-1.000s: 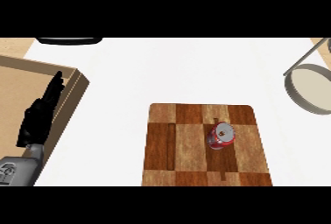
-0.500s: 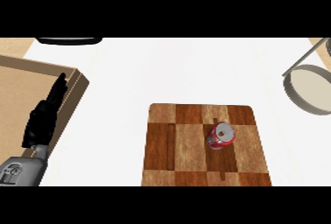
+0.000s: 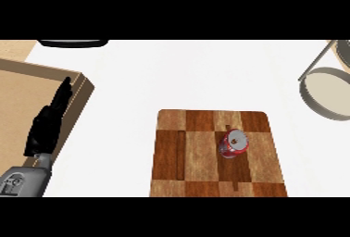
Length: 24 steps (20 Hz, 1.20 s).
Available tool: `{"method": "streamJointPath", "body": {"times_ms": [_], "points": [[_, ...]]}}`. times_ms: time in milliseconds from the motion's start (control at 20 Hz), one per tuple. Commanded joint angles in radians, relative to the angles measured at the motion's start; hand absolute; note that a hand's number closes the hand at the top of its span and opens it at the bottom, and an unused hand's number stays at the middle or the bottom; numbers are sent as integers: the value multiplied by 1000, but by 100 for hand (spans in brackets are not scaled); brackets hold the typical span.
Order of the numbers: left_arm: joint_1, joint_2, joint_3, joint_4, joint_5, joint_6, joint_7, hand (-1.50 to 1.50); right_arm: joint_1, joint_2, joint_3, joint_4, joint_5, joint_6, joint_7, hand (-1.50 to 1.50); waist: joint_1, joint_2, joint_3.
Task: Pick the eggplant from the cutting board and place it in the tiered basket
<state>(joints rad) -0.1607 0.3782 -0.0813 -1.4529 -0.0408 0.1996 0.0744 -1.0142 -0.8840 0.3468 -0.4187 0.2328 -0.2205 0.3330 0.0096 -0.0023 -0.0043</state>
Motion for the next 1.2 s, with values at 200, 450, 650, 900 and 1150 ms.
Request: {"method": "streamJointPath", "body": {"times_ms": [200, 450, 650, 900, 1150], "points": [[24, 17, 29, -26, -3, -39, 1, 0, 52, 10, -153, -24, -64, -114, -104, -150, 0, 3, 5], [19, -17, 23, -16, -26, -18, 13, 0, 51, -33, -233, -70, -91, -171, -139, -150, -2, 1, 5], [-5, -41, 34, 46, -48, -1, -11, 0, 85, -111, -259, -134, -85, -162, -64, -150, -23, -2, 3], [27, -41, 48, 4, -47, 4, 7, 0, 151, -187, -339, -215, -177, -58, 71, -150, -41, -9, 3], [94, -56, 42, -47, -44, 0, -7, 0, 359, -317, -480, -271, -332, 86, -11, -150, -56, -13, 4]]}}
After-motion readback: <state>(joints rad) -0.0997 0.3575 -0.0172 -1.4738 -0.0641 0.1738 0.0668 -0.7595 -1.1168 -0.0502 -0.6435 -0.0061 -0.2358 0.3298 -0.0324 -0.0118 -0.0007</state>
